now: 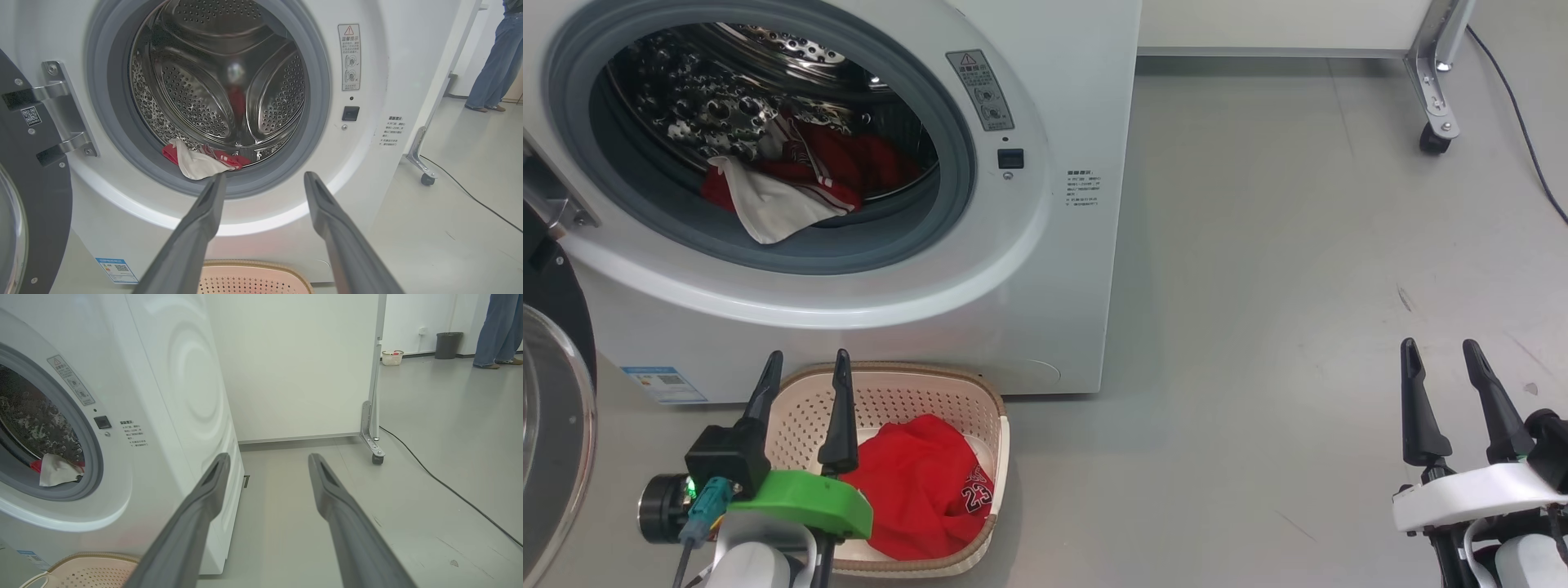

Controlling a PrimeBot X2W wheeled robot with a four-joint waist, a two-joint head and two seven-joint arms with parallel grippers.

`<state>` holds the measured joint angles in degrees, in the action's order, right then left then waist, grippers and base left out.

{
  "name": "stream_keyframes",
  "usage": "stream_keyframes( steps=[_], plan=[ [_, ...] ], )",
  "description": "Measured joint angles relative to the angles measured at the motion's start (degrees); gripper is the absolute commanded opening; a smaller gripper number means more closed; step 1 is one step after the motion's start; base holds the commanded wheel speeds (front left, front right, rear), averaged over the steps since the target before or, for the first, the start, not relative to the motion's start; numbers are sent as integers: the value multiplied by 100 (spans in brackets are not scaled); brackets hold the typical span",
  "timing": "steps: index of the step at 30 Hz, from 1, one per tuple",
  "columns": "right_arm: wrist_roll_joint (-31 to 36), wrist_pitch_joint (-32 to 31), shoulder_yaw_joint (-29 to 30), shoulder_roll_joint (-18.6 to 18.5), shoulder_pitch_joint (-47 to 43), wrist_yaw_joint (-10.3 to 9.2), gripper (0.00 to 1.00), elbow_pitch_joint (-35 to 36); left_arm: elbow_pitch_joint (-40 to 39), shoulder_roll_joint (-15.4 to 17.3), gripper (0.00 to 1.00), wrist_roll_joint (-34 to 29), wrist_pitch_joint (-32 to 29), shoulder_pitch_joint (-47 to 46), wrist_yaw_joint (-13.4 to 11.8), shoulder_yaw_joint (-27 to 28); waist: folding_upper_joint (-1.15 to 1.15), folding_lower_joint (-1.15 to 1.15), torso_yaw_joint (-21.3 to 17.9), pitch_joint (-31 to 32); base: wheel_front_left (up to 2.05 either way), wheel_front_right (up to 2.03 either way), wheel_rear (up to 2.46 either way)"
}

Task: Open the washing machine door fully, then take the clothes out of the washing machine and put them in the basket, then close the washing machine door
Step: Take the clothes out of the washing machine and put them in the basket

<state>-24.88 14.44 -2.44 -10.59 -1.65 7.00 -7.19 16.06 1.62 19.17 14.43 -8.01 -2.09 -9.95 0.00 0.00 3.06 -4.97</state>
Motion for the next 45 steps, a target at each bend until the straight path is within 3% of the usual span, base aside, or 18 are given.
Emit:
stream_keyframes(
  steps=[35,45],
  plan=[
    [83,0,-46,49,-8,0,100,74,-376,27,100,-1,0,322,-172,-148,0,0,-40,-58,0,0,0],
    [82,0,-220,-105,-13,0,100,248,-524,30,100,1,0,337,-325,-137,0,0,-89,-385,0,0,0]
  ],
)
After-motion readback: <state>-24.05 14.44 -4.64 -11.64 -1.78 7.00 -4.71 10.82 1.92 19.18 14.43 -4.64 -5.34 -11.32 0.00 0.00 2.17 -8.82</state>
